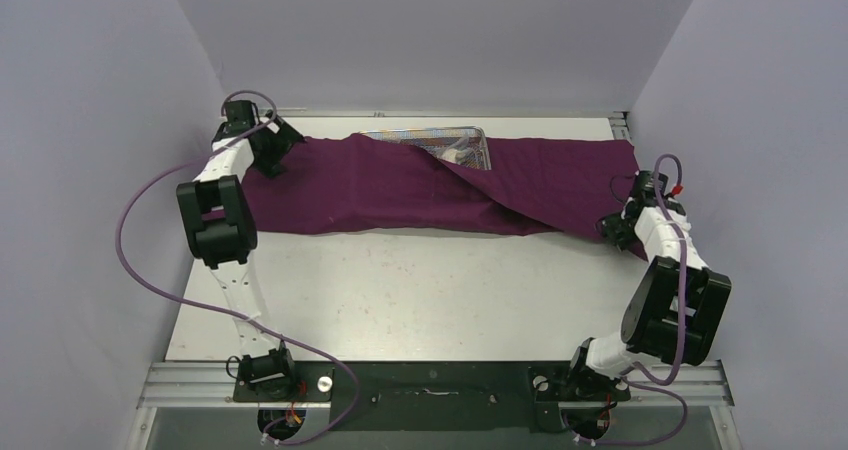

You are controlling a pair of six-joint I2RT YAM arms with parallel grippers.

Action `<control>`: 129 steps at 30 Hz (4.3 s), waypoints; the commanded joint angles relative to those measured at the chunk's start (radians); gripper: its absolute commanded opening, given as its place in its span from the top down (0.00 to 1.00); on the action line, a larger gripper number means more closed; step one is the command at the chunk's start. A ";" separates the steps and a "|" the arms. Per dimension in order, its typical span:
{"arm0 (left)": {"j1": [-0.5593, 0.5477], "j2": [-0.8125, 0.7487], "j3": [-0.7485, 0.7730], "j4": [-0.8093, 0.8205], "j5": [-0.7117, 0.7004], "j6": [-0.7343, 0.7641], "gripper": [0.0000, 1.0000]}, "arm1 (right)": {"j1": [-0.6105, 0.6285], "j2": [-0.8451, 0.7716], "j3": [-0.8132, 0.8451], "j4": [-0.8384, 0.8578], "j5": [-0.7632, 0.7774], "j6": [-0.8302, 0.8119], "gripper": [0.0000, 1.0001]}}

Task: Open and lay out the surgical kit
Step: Open the surgical kit at the center of the board.

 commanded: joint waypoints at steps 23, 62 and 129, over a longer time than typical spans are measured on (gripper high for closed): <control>-0.098 0.097 -0.010 0.408 -0.040 -0.219 0.04 | -0.021 -0.357 -0.397 0.069 -0.034 -0.082 0.95; -0.105 0.245 0.230 -0.028 -0.290 -0.339 0.03 | -0.107 -0.568 -0.336 -0.269 0.212 0.134 0.95; 0.223 -1.115 -1.004 -0.415 -0.694 -0.208 1.00 | -0.261 -0.360 -0.259 -0.270 0.144 0.006 0.93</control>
